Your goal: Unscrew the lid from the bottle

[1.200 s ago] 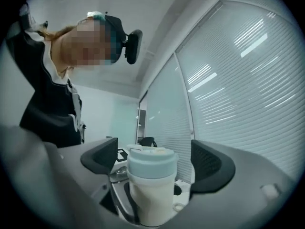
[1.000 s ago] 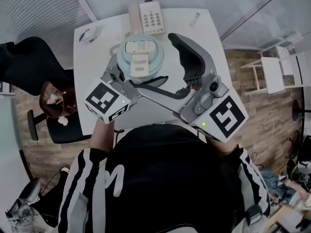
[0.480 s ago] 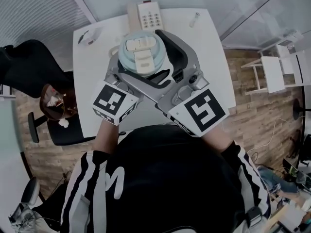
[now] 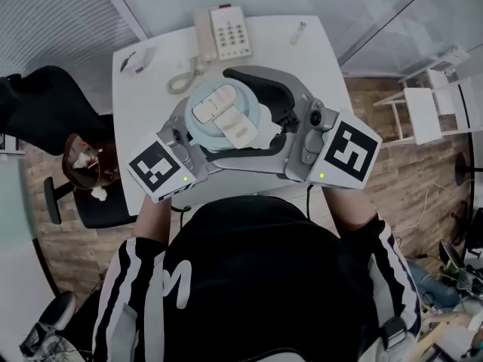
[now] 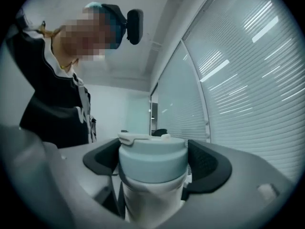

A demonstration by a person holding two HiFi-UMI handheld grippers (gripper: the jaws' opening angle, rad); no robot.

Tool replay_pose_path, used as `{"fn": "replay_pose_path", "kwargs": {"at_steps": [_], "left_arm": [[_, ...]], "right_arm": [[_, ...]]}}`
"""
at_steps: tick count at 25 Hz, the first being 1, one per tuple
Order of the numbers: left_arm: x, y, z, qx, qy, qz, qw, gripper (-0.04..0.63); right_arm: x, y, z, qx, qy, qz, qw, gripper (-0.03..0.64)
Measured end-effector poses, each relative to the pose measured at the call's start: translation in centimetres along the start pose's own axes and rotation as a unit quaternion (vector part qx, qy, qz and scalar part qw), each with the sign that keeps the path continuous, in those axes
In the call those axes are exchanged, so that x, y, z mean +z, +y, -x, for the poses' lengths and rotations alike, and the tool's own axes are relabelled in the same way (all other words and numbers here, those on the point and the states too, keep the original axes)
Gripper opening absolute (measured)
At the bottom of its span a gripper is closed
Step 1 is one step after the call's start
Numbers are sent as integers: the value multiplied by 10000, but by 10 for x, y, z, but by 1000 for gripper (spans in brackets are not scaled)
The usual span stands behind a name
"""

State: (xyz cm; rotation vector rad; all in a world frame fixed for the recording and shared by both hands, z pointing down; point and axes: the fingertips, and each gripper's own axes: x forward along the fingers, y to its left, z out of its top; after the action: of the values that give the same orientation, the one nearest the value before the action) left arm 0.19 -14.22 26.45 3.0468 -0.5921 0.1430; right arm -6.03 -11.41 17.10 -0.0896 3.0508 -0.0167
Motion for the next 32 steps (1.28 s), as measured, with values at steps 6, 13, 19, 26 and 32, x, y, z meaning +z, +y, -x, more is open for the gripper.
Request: {"fn": "replay_pose_path", "kwargs": {"at_steps": [6,13,19,26,32], "left_arm": [[-3,-33,-1,-756,-47,47,9971,451],[-8,-65,-9,-1544,26,-75,9880,451],[-9,-87,-20,-1916,32,-170,9813,451],[-7,-76,-21,-1487,-193,154,9886,451],[-11,-33,-16,-187,-181,74,9996,451]], "right_arm": [[-3,25,14,1159,32,-197,9931,434],[-7,48,37,2521,85,-202,9675,436],[-7,62,57,3491,152,-279,9366,436],[3,44,58,3117,-411,-382,9485,437],[24,14,66,1311,-1094,-388,9845,436]]}}
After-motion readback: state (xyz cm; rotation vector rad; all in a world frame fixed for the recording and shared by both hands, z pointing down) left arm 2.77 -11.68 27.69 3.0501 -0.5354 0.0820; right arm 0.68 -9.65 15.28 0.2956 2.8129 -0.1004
